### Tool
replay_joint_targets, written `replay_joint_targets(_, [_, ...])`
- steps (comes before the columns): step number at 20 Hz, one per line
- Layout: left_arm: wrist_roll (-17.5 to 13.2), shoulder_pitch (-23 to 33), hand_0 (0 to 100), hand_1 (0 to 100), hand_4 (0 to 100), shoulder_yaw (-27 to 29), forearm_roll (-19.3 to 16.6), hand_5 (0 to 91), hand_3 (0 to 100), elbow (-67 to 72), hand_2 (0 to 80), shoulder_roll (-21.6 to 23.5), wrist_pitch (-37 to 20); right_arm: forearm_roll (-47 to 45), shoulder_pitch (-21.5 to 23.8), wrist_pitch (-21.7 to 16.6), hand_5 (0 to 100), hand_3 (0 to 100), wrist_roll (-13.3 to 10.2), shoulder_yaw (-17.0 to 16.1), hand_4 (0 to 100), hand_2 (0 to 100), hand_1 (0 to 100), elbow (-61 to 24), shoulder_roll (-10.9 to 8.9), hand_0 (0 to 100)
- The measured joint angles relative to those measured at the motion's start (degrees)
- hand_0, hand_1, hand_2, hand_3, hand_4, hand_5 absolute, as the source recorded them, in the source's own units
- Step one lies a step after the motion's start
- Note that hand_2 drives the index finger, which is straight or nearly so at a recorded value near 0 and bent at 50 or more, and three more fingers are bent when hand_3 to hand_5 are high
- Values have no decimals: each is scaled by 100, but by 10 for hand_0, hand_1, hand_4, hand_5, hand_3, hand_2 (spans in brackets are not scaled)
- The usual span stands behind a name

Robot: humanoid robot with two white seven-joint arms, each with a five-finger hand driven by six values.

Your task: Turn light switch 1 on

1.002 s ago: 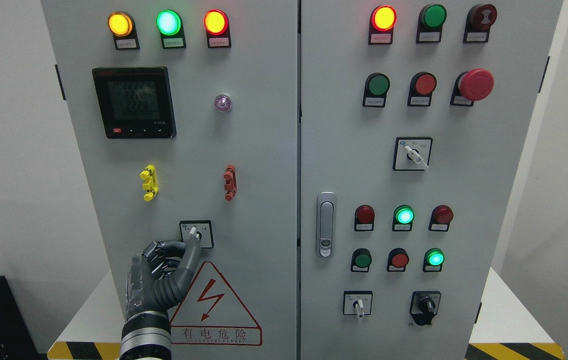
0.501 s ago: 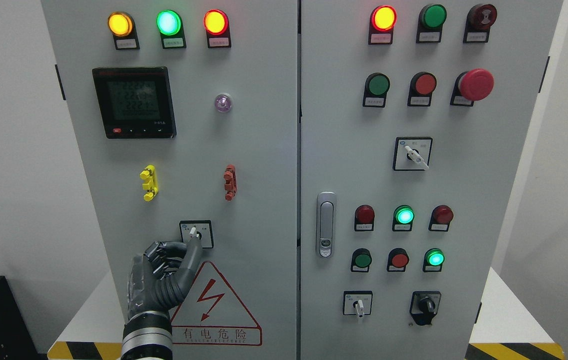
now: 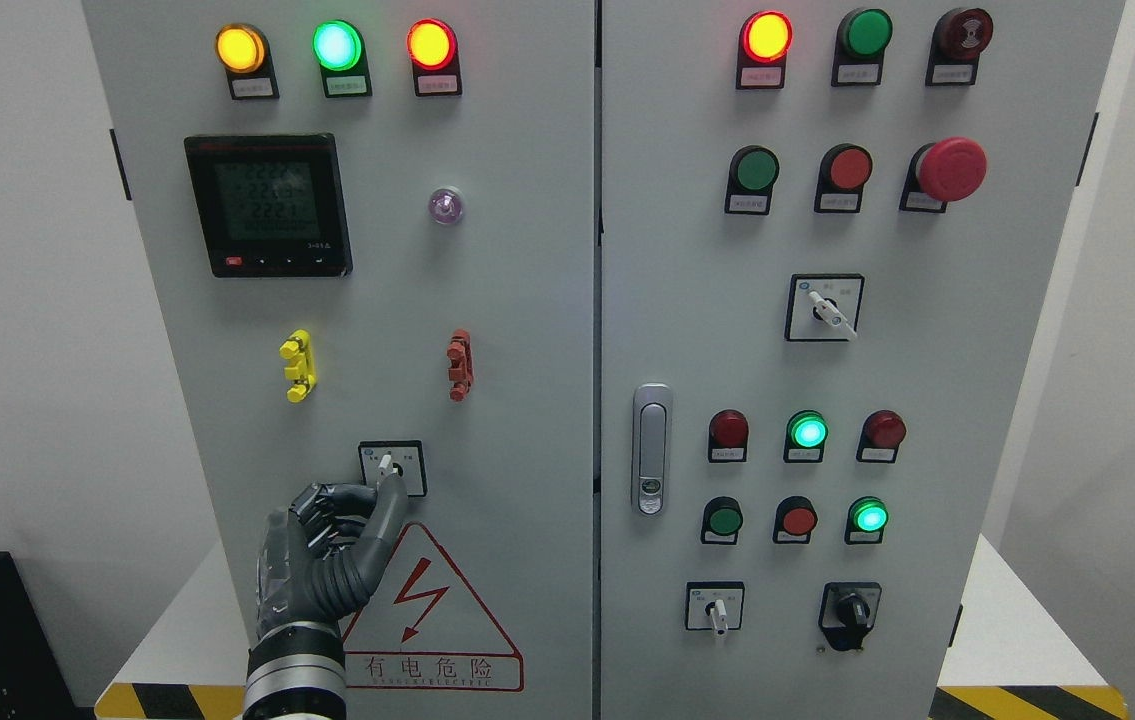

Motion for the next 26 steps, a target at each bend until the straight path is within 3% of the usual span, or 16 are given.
replay_joint_targets(26, [-9, -95, 245, 662, 733, -25, -30, 588, 699, 60, 582, -5, 182, 1, 0, 0, 0, 0, 0, 0, 0, 0, 0, 0, 0, 302])
